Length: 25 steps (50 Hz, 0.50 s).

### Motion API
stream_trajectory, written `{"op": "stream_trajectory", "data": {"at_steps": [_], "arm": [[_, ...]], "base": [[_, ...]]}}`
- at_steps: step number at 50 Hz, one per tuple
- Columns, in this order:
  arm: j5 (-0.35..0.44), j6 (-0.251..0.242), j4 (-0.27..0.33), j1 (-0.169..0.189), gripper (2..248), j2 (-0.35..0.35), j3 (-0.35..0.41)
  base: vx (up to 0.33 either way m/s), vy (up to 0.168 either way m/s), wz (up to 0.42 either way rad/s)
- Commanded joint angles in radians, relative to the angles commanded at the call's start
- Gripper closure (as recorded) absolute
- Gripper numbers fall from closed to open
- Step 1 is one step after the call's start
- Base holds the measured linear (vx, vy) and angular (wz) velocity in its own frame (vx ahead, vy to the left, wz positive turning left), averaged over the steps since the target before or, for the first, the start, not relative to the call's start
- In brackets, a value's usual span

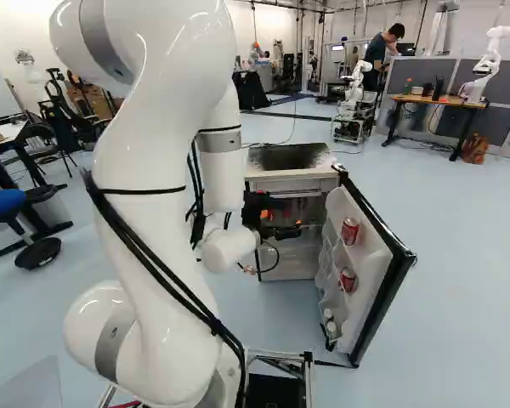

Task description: Grab a drink from the fridge

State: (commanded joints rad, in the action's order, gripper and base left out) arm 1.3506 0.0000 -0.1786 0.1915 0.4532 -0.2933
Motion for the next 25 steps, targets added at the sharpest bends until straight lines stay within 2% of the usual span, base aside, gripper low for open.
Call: {"op": "stream_trajectory", "data": {"at_steps": [18,25], "arm": [[0.006,0.000,0.189,0.012,3,0.070,-0.029],[0.008,0.000,0.220,0.028,3,0.098,-0.044]], "base": [[0.000,0.000,0.000],[0.000,0.000,0.000]]}}
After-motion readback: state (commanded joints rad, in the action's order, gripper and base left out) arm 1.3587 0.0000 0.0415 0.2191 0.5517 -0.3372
